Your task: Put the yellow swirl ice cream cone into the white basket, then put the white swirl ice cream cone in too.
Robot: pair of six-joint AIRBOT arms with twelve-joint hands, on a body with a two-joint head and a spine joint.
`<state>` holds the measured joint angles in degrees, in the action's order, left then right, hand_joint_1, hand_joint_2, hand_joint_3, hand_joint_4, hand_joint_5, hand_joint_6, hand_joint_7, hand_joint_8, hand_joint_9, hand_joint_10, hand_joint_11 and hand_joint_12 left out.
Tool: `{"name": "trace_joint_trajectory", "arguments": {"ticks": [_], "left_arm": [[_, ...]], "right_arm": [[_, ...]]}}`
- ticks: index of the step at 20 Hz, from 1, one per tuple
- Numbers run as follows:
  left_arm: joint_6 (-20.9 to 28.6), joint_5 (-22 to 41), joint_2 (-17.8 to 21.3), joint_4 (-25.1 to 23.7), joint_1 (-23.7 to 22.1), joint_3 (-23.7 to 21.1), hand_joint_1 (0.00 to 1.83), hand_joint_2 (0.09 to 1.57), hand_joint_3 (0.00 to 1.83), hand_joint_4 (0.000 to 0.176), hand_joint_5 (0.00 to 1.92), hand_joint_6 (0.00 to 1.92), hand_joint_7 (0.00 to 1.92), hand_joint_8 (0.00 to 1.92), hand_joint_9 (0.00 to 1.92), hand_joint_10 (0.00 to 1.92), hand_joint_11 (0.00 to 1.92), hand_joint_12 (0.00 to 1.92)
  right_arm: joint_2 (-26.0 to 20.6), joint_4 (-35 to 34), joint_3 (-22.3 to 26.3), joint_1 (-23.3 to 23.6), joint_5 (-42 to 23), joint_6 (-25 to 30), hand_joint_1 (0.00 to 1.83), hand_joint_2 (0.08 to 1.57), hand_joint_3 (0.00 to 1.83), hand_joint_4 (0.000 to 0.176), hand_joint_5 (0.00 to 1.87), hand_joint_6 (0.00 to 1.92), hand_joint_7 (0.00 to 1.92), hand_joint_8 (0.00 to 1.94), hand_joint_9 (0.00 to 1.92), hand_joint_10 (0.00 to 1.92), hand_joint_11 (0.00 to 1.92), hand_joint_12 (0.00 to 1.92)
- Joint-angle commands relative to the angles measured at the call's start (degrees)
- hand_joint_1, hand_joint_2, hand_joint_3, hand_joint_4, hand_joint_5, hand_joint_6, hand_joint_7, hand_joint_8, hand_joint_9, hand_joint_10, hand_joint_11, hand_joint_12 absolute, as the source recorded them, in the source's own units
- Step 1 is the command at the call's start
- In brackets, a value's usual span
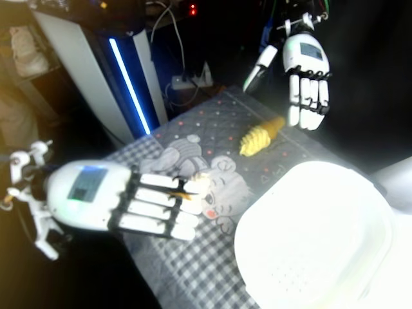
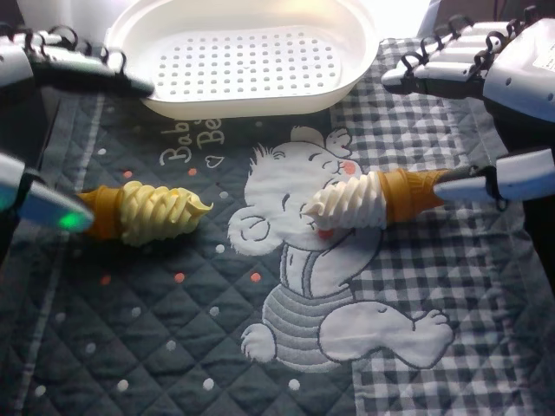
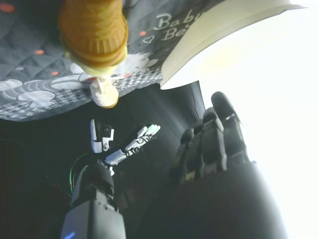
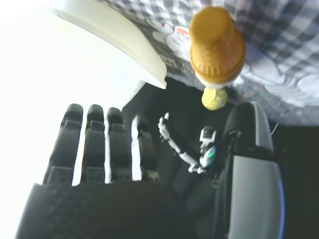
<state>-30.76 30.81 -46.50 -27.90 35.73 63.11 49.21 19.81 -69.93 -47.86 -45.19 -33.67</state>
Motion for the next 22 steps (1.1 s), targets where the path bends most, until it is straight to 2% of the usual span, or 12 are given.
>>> {"name": "trace_joint_trajectory", "arguments": {"ticks": [1, 7, 10, 11, 12, 14, 16, 18, 19, 20, 21, 22], "left_arm": [[0.31, 5.71, 0.25, 2.01, -0.53, 0.02, 0.79, 0.82, 0.00, 0.065, 0.41, 0.00, 0.41, 0.01, 0.41, 0.03, 0.04, 1.14], [0.04, 2.71, -1.11, 0.04, -0.85, 0.17, 0.90, 0.75, 0.00, 0.065, 0.45, 0.00, 0.47, 0.00, 0.58, 0.02, 0.20, 1.16], [-0.19, -3.01, -4.73, -4.37, -2.10, 1.64, 0.86, 0.75, 0.00, 0.090, 0.47, 0.00, 0.54, 0.00, 0.65, 0.01, 0.31, 1.15], [-1.16, -5.00, -5.99, -4.65, -1.93, 2.32, 0.86, 0.74, 0.00, 0.086, 0.51, 0.00, 0.60, 0.01, 0.71, 0.02, 0.34, 1.24], [-2.42, -6.69, -6.92, -4.64, -1.65, 2.80, 0.88, 0.73, 0.00, 0.064, 0.54, 0.01, 0.62, 0.01, 0.73, 0.02, 0.34, 1.25], [-6.30, -9.82, -9.20, -1.56, -0.45, 4.24, 0.85, 0.75, 0.01, 0.043, 0.57, 0.01, 0.66, 0.01, 0.76, 0.02, 0.35, 1.23], [-7.30, -10.33, -10.88, 1.05, 0.59, 5.76, 0.80, 0.79, 0.01, 0.035, 0.58, 0.00, 0.68, 0.01, 0.80, 0.02, 0.38, 1.21], [-7.73, -11.50, -11.86, 1.33, 0.97, 6.48, 0.84, 0.78, 0.00, 0.016, 0.65, 0.00, 0.75, 0.01, 0.87, 0.03, 0.39, 1.28], [-8.34, -12.26, -12.16, 1.33, 1.06, 6.55, 0.86, 0.77, 0.00, 0.009, 0.70, 0.01, 0.80, 0.02, 0.91, 0.04, 0.42, 1.28], [-8.64, -12.52, -12.33, 1.34, 1.20, 6.61, 0.92, 0.78, 0.00, 0.000, 0.83, 0.01, 0.94, 0.07, 0.95, 0.33, 0.50, 1.38], [-8.68, -12.63, -12.54, 1.59, 1.39, 6.78, 1.04, 0.82, 0.01, 0.000, 1.05, 0.05, 0.90, 0.85, 0.87, 1.19, 0.64, 1.69], [-8.68, -12.47, -12.69, 2.36, 1.69, 6.97, 1.10, 0.98, 0.01, 0.019, 1.15, 0.52, 0.87, 1.30, 0.85, 1.58, 0.70, 1.86]], "right_arm": [[0.07, -2.03, -0.37, 0.85, -6.25, 0.35, 0.65, 1.04, 0.00, 0.049, 0.29, 0.00, 0.33, 0.00, 0.34, 0.00, 0.33, 0.10], [0.42, -1.66, -0.45, 0.85, -6.27, 0.35, 0.64, 1.04, 0.00, 0.026, 0.30, 0.00, 0.33, 0.00, 0.35, 0.00, 0.38, 0.05], [0.42, -1.67, -0.45, 0.86, -6.48, 0.35, 0.67, 1.04, 0.00, 0.047, 0.28, 0.00, 0.32, 0.00, 0.35, 0.00, 0.37, 0.04], [0.42, -1.67, -0.45, 0.86, -6.58, 0.35, 0.66, 1.04, 0.00, 0.058, 0.28, 0.00, 0.31, 0.00, 0.33, 0.00, 0.36, 0.03], [0.42, -1.67, -0.45, 0.86, -6.67, 0.35, 0.66, 1.04, 0.00, 0.060, 0.28, 0.00, 0.31, 0.00, 0.33, 0.00, 0.35, 0.02], [0.42, -1.67, -0.44, 0.86, -6.85, 0.35, 0.70, 1.03, 0.00, 0.049, 0.29, 0.00, 0.32, 0.00, 0.33, 0.00, 0.35, 0.02], [0.42, -1.67, -0.44, 0.86, -6.89, 0.35, 0.69, 1.03, 0.00, 0.066, 0.29, 0.00, 0.30, 0.00, 0.31, 0.00, 0.34, 0.01], [0.42, -1.67, -0.45, 0.86, -6.90, 0.35, 0.66, 1.05, 0.00, 0.064, 0.28, 0.00, 0.29, 0.00, 0.29, 0.00, 0.32, 0.01], [0.42, -1.67, -0.45, 0.86, -6.93, 0.35, 0.66, 1.05, 0.01, 0.051, 0.28, 0.00, 0.29, 0.00, 0.29, 0.00, 0.33, 0.01], [0.42, -1.68, -0.45, 0.86, -6.96, 0.35, 0.66, 1.06, 0.01, 0.064, 0.27, 0.00, 0.29, 0.00, 0.29, 0.00, 0.31, 0.00], [0.42, -1.70, -0.45, 0.86, -6.96, 0.35, 0.69, 1.06, 0.01, 0.073, 0.27, 0.00, 0.30, 0.00, 0.29, 0.00, 0.31, 0.00], [0.42, -1.70, -0.45, 0.86, -6.96, 0.35, 0.66, 1.06, 0.01, 0.078, 0.26, 0.00, 0.30, 0.00, 0.29, 0.00, 0.32, 0.00]]}}
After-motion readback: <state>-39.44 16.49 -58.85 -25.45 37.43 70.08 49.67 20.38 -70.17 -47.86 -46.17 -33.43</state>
